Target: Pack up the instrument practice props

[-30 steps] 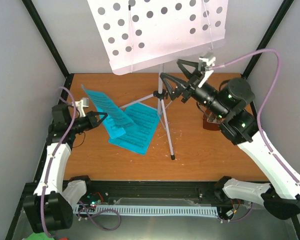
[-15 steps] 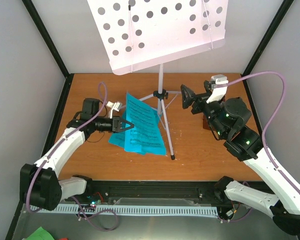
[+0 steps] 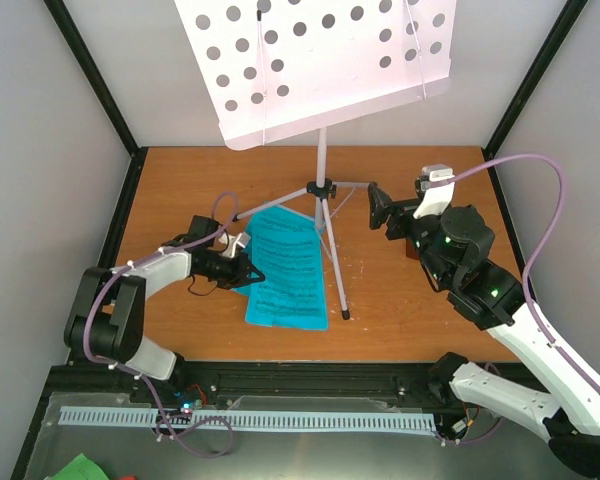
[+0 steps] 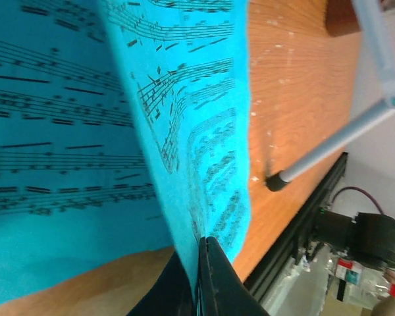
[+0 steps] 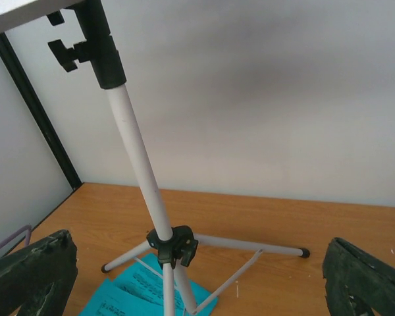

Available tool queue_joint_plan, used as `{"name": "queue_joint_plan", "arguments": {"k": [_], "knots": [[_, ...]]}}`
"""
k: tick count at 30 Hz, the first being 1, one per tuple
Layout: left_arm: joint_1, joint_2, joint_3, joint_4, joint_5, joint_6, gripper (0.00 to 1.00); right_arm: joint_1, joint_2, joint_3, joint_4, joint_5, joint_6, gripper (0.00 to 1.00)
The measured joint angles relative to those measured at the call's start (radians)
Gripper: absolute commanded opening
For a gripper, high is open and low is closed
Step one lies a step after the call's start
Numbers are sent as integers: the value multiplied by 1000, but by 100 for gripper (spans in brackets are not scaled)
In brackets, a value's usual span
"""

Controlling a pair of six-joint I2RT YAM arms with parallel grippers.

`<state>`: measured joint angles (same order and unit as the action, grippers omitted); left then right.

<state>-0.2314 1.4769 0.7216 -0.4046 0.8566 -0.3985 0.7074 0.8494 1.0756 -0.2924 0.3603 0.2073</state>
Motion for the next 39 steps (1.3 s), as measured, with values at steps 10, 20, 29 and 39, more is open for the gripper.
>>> {"name": "queue_joint_plan", "arguments": {"k": [10,20,29,39], "knots": [[0,66,30,13,-209,25,64,0,-38,-91,-18,-6,30,100],[-14,-279,35,40,-525,21,69,-6,-52,-236,-56,-26,86,100],[-319,-318,-31,460,-538,-206,69,-229,-42,-394,-4,-224,185,100],[-488,48,121,718,-523,-329,72,-372,-78,-453,8,-354,239,100]]}}
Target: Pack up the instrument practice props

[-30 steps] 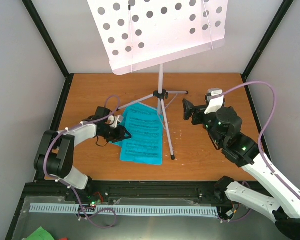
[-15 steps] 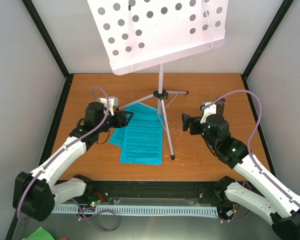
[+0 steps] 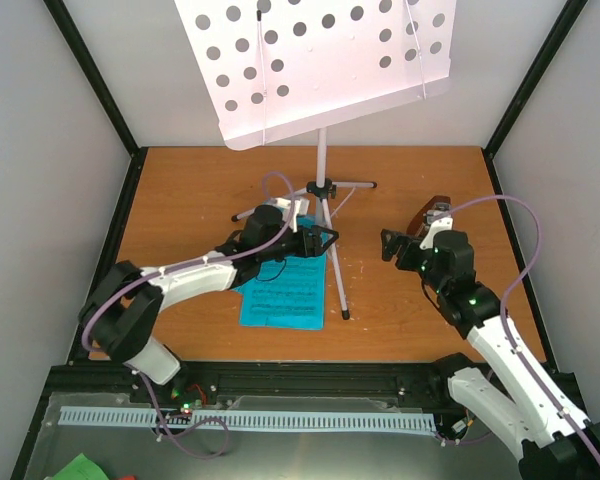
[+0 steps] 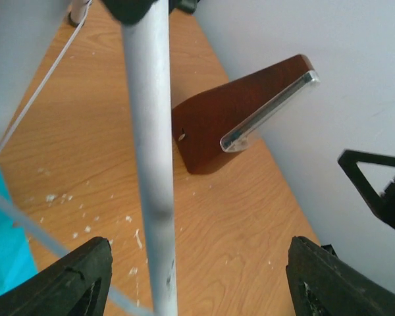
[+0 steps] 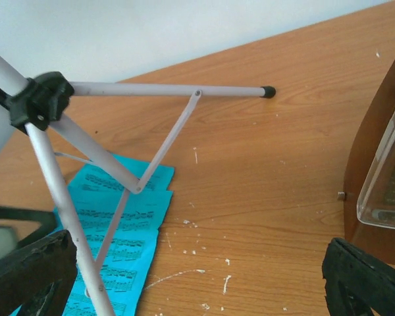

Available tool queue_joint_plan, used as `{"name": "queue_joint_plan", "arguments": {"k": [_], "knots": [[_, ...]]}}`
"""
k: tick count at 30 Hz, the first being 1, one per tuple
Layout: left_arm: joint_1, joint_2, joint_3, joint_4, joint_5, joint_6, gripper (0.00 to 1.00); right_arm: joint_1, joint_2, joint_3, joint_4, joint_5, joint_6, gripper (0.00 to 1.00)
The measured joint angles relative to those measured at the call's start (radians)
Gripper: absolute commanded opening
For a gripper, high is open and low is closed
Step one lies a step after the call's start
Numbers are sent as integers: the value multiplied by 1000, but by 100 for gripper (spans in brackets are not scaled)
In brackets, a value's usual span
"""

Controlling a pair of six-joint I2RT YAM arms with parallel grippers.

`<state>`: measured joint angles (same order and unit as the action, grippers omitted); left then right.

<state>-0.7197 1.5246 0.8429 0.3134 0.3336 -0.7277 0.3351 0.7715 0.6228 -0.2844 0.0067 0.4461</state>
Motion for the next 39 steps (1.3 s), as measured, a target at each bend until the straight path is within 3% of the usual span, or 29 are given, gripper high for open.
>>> {"name": "queue_joint_plan", "arguments": {"k": [7,18,27,39], "knots": [[0,136,84,55,14,-17,53,-1,-73,-1,-42,-4,-2,100],[1,195,122,65,-8,27,1,-2,-140,-26,-108,5,0,100],[6,135,40,95,28,60,0,-2,-146,-26,-126,7,4,100],[124,47,19,-147,414,339,0,-3,-145,-26,-139,-47,13,100]]}}
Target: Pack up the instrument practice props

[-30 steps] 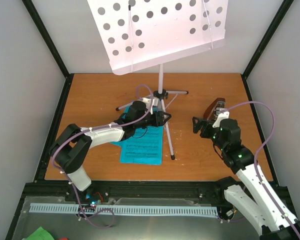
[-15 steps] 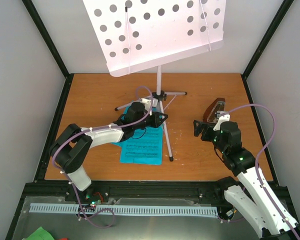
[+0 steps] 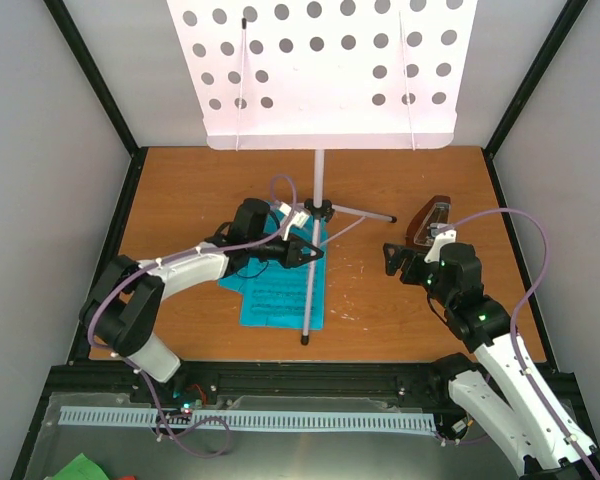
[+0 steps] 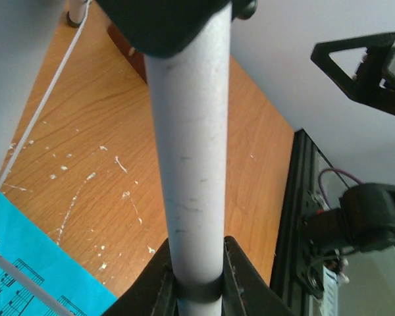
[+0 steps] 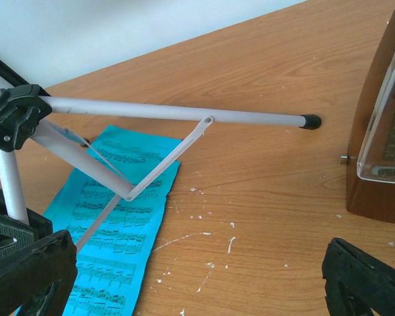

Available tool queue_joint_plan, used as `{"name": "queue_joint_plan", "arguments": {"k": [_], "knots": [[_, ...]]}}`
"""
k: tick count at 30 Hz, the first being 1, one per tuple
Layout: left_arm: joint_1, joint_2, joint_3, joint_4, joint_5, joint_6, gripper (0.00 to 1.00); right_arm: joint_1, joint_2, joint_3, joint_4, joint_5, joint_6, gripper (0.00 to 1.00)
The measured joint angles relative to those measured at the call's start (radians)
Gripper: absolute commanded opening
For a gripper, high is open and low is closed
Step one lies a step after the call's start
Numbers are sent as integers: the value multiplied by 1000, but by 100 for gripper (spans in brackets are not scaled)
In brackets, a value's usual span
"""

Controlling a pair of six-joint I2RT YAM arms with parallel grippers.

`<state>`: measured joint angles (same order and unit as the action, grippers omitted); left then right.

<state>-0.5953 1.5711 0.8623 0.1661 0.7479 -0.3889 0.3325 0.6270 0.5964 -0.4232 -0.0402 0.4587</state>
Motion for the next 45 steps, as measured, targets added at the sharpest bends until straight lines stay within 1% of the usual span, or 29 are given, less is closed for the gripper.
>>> {"name": "queue_joint_plan", "arguments": {"k": [6,7,8,9,11,12,13,15,17,19,21,24,26,30,33,35,39,43,45], "knots": [[57,83,99,-115,177,138,0,0,3,0,0,-50,7,100],[62,92,111,-128,188,152,3,0,5,0,2,-68,13,100],[65,97,119,-142,196,166,9,-1,8,0,8,-90,21,100],[66,97,121,-151,196,174,23,-1,10,-2,19,-109,29,100],[66,94,122,-159,192,196,56,-1,21,-16,60,-160,57,100],[66,91,122,-158,181,211,68,-2,31,-29,94,-192,77,98],[66,84,119,-158,171,223,75,-1,40,-40,119,-219,95,95],[66,53,108,-158,135,229,81,-1,69,-65,193,-282,142,92],[65,3,100,-164,76,217,91,-1,114,-84,266,-339,189,90],[65,-61,97,-167,4,194,99,-1,161,-90,326,-384,231,87],[65,-160,85,-171,-82,148,99,0,209,-85,389,-421,264,85],[69,-294,88,-198,-183,114,99,6,285,-62,454,-455,288,77],[81,-358,128,-270,-235,110,99,12,350,-27,490,-481,292,71],[137,-383,272,-425,-291,139,99,19,480,63,546,-531,284,63],[188,-421,297,-465,-361,177,100,22,559,123,581,-559,268,56],[206,-463,267,-464,-431,202,100,22,611,157,608,-582,262,53],[208,-532,150,-423,-563,253,99,23,709,205,650,-626,262,46],[208,-534,28,-372,-664,301,99,27,758,216,664,-656,263,36],[208,-519,0,-375,-705,312,99,32,765,216,669,-663,262,29]]}}
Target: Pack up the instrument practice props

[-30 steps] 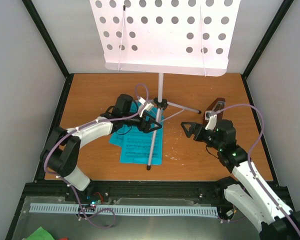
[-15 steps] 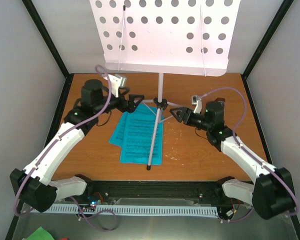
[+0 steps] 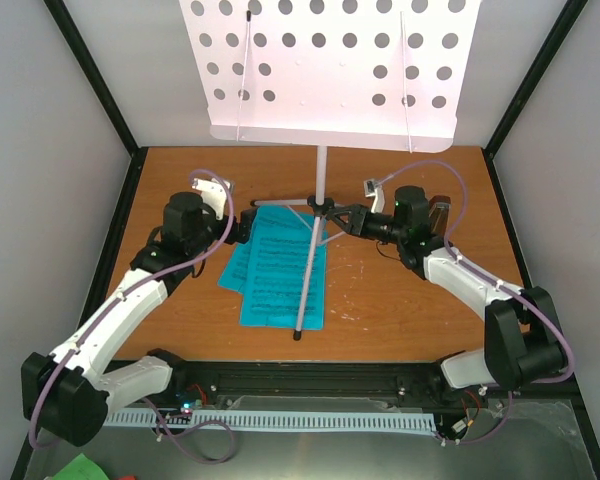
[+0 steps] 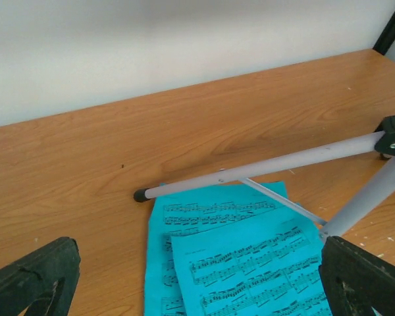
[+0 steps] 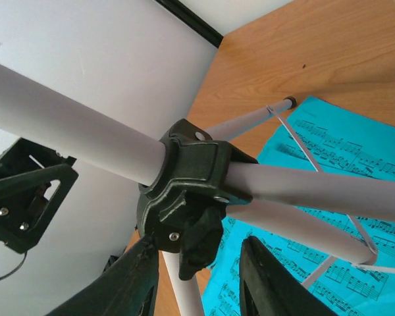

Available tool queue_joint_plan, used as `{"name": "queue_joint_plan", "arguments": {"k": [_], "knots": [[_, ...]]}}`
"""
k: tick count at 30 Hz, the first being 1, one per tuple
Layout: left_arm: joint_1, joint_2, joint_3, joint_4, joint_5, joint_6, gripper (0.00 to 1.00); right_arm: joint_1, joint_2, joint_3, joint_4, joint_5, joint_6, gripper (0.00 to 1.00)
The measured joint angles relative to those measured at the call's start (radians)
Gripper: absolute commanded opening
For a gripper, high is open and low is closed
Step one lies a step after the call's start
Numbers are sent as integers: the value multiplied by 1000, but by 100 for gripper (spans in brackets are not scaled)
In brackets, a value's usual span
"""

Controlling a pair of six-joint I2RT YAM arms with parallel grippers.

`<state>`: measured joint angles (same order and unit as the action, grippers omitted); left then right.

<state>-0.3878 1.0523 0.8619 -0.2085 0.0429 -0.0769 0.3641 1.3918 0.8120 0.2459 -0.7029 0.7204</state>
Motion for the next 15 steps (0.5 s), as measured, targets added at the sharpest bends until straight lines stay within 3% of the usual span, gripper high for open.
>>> {"name": "queue_joint_plan", "arguments": {"k": [8,15], "knots": [[0,6,-3,23,-17,17,99,3,6,0,16,-1,-31,7],[0,6,-3,29,-16,17,100,7,-3,0,2,23,-164,3]]}}
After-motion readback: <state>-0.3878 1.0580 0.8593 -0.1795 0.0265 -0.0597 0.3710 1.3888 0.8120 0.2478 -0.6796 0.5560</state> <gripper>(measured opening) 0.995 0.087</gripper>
